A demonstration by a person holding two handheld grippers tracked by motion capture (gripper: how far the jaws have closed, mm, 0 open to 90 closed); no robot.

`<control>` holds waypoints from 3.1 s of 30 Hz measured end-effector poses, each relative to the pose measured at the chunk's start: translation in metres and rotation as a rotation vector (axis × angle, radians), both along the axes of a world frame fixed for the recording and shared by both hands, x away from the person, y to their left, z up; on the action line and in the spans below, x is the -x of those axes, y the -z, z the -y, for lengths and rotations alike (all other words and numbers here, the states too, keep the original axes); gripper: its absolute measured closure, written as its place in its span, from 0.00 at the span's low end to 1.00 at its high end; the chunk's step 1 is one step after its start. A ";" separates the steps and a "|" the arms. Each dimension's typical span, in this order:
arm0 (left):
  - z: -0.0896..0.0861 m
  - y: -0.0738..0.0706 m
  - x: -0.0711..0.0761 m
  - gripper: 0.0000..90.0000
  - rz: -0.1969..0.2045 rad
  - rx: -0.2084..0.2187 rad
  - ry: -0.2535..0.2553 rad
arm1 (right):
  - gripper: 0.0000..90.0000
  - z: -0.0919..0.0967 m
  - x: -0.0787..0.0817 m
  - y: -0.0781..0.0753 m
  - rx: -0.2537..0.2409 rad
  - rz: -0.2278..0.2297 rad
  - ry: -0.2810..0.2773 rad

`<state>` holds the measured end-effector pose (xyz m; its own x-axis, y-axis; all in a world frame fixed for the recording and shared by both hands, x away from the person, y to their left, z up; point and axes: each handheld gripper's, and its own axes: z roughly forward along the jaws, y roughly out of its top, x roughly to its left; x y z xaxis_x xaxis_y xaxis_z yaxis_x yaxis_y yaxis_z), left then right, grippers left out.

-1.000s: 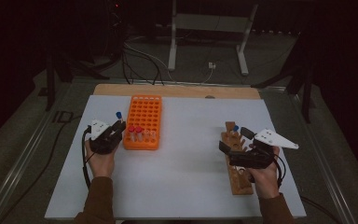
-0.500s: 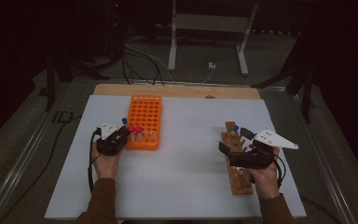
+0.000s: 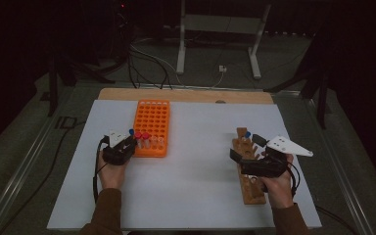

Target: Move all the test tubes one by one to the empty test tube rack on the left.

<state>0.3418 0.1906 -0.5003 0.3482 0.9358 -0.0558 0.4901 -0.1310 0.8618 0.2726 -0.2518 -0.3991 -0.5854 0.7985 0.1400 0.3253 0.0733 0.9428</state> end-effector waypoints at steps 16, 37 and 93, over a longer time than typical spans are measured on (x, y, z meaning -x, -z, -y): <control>-0.013 -0.020 0.023 0.49 0.022 0.133 0.003 | 0.01 0.007 -0.002 0.000 -0.001 -0.003 0.020; 0.001 -0.047 0.054 0.01 0.131 0.135 0.078 | 0.03 0.023 -0.029 0.016 0.092 -0.038 0.089; 0.014 -0.043 0.054 0.01 0.118 0.105 0.104 | 0.85 0.032 -0.064 0.011 0.230 -0.085 0.154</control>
